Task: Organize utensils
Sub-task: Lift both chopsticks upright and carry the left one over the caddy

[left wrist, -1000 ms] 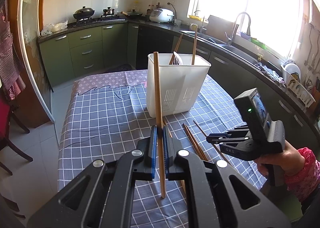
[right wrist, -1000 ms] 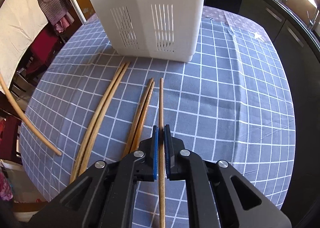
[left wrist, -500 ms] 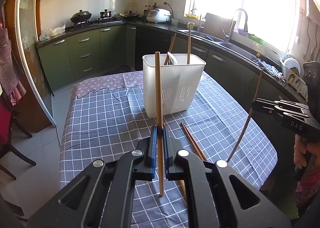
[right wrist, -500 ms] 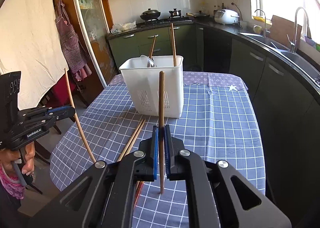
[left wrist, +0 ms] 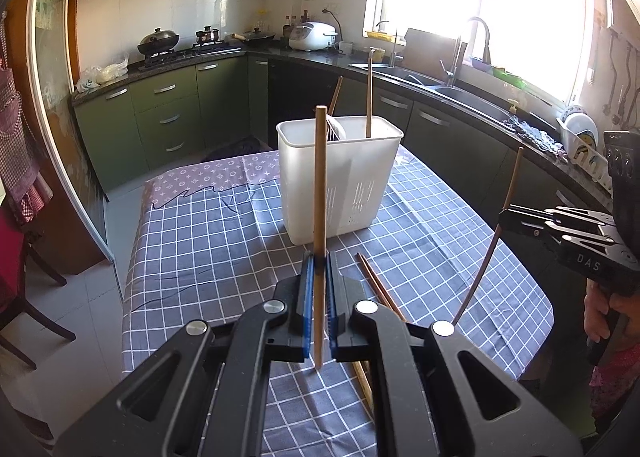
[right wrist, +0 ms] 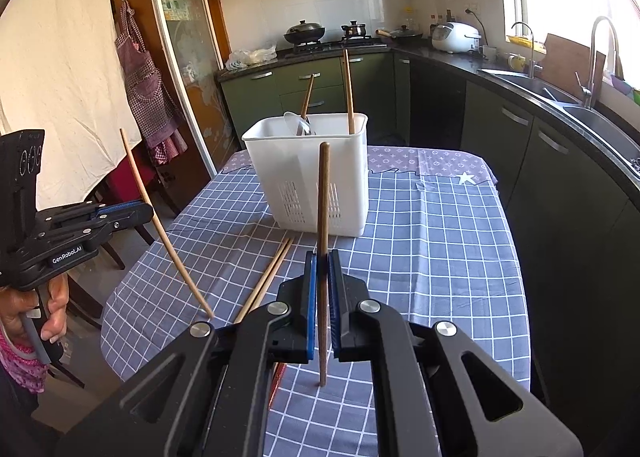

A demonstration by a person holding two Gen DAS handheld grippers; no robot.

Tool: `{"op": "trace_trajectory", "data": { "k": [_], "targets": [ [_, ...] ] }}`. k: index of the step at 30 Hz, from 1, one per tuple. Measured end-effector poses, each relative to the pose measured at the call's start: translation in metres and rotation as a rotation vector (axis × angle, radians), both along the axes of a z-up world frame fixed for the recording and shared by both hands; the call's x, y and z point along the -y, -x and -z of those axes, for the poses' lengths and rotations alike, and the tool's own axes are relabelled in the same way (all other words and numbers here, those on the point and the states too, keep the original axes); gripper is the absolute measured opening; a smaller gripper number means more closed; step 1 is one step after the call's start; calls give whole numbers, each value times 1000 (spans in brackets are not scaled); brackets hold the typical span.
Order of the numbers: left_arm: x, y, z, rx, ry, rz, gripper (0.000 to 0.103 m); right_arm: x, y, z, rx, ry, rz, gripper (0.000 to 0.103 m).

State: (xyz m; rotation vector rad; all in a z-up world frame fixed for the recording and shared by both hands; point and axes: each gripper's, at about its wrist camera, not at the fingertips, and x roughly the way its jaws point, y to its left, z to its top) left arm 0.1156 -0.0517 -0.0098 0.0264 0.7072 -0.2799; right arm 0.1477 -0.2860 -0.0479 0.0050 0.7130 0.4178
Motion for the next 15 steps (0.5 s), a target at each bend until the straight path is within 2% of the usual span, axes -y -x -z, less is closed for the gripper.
{"op": "trace_trajectory", "data": {
  "k": [15],
  "targets": [
    [13,-8,-32,62,-13,19,6,6,0,3,-3,-16,-6,7]
  ]
}}
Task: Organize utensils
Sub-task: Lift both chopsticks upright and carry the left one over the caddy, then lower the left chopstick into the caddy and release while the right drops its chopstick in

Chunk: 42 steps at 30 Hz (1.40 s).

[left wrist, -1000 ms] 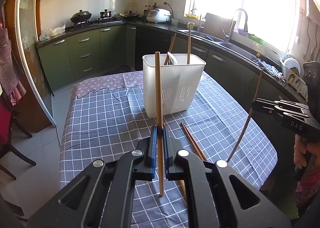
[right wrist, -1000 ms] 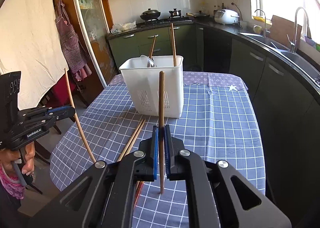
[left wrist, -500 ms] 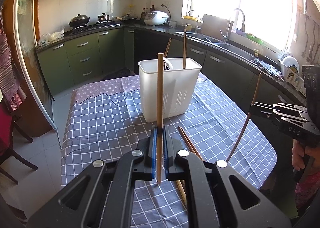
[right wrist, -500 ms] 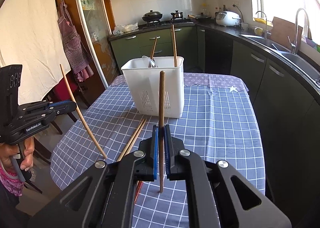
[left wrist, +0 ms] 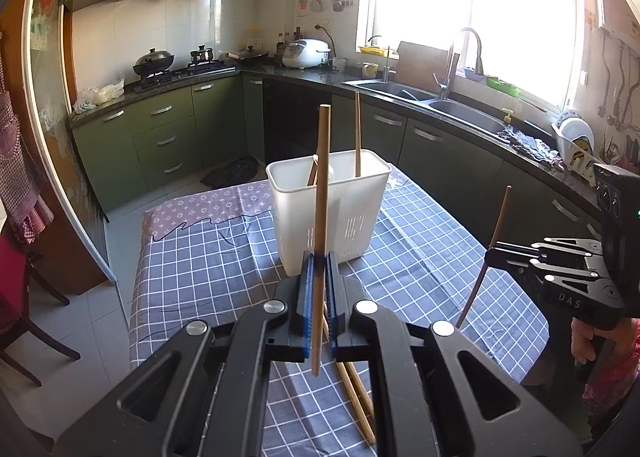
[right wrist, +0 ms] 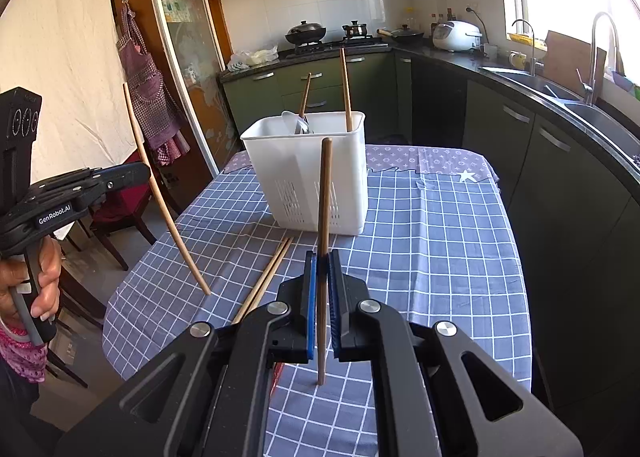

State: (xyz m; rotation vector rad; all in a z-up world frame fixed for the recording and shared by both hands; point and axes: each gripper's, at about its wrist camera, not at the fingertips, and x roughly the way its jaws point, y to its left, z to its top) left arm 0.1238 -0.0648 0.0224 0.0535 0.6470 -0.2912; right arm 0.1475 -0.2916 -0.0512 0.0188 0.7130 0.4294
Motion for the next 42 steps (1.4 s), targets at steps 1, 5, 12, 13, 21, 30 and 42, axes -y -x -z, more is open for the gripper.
{"op": "trace_trajectory", "data": {
  "k": [1,5,12,13,21,30,42],
  "targets": [
    [0,0,-2,3,1,2,6,1,0,0,-1,-3,-1,7],
    [4,-4,-13,11,8,11,6,4,0,1,-3,-10,-3,7],
    [12,-14,-34,35,9,21,6,8,-1,1,-5,-20,-1,7],
    [13,-16,-37,40,6,22,6,9,-1,1,-6,-21,0,7],
    [21,-26,-65,92,3,20,6,10,-1,2,-7,-24,-4,7],
    [26,-37,-89,133,5,10,6,14,-5,3,-14,-41,-8,7],
    [15,-39,-45,5,-3,44,6,22,-23,-47,49,-184,-38,7]
  ]
}}
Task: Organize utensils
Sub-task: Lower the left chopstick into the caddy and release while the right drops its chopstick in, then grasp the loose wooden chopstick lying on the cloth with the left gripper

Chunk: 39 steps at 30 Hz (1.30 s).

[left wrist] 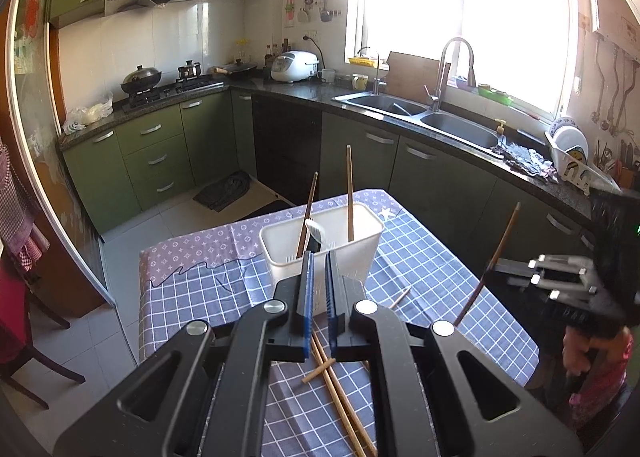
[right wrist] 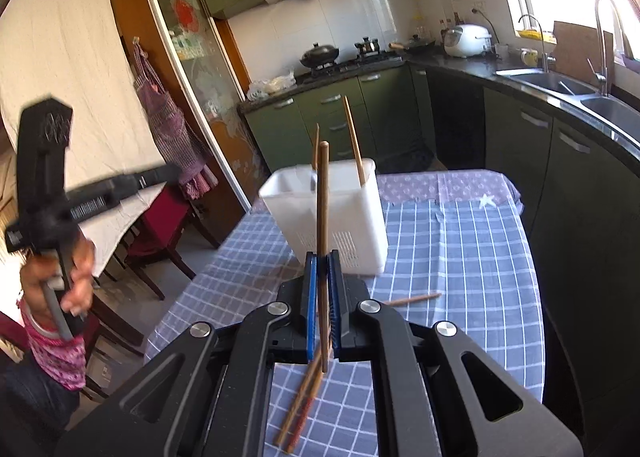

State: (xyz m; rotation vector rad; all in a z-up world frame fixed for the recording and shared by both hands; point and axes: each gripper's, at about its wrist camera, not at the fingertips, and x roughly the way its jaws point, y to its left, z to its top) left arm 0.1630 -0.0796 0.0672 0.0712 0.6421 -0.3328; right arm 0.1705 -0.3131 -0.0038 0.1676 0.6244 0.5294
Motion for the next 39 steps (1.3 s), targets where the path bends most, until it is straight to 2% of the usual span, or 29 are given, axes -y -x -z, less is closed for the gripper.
{"op": "trace_trajectory", "data": {
  "k": [6,8,10,11,12,14,20,22,26,28,30,36,39],
  "targets": [
    [-9,1,24,-51,7,16,6,-9,-27,-81,244,-84,75,7],
    [-11,3,30,-64,8,29,6,-18,-41,-95,290,-94,91,7],
    [-12,4,36,-75,8,42,10,-29,-58,-100,319,-61,118,7],
    [-13,5,39,-78,7,59,19,-35,-68,-99,317,-40,131,7],
    [-12,7,41,-78,5,71,34,-40,-77,-95,306,-22,138,7],
    [-12,8,44,-65,-4,95,41,-49,-94,-80,261,8,144,7],
    [-7,7,48,-53,-30,151,41,-64,-125,-41,150,59,123,8],
    [-2,6,49,-46,-34,176,41,-64,-121,-41,150,59,114,19],
    [15,-5,60,-82,-51,262,47,-43,-85,-55,203,41,110,23],
    [28,-12,70,-114,-66,327,47,-25,-62,-56,207,40,111,31],
    [45,-20,83,-140,-95,386,47,-9,-42,-51,200,50,115,31],
    [102,-48,129,-197,-223,569,47,34,-2,-16,84,77,151,31],
    [124,-65,150,-244,-261,623,41,52,5,2,29,84,165,31]
  ]
}}
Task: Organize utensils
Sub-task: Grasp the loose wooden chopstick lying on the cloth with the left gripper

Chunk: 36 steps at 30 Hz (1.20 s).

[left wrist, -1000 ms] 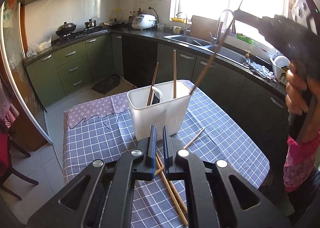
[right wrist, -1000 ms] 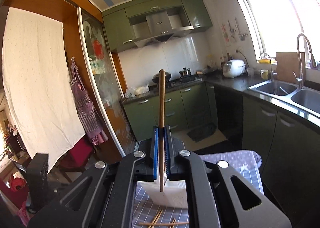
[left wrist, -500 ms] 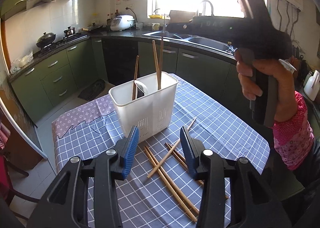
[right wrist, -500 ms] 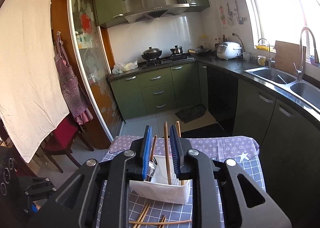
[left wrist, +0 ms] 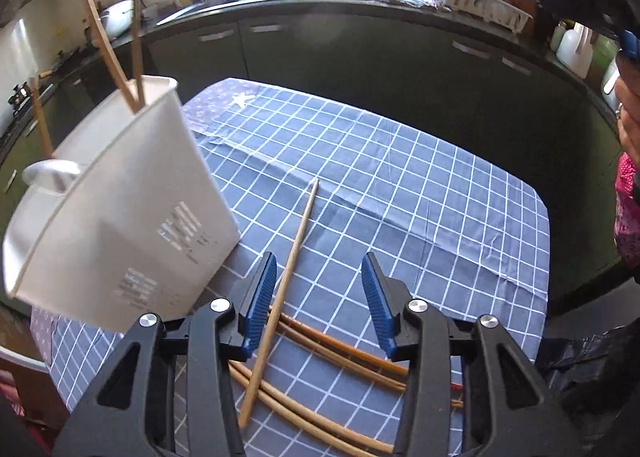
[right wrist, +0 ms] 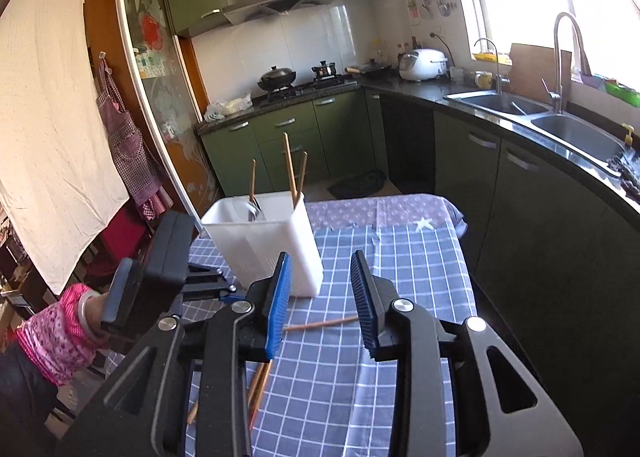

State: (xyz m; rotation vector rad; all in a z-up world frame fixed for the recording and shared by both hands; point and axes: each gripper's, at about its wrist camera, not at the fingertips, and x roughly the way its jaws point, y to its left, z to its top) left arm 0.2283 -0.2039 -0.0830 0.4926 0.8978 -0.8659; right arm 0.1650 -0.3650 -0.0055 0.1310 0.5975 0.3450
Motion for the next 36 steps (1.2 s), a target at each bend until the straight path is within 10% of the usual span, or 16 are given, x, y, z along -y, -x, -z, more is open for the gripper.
{"op": "trace_trajectory", "data": {
  "k": [20,27,36],
  "targets": [
    [43,-57,68,-143,-94,53,32,45,-17,47,-112,-70,8,35],
    [41,-59,67,-127,-91,50,6,46,-22,49,-138,-88,10,35],
    [29,-39,46,-43,-78,22,6,47,-10,44,-126,-83,32,38]
  ]
}}
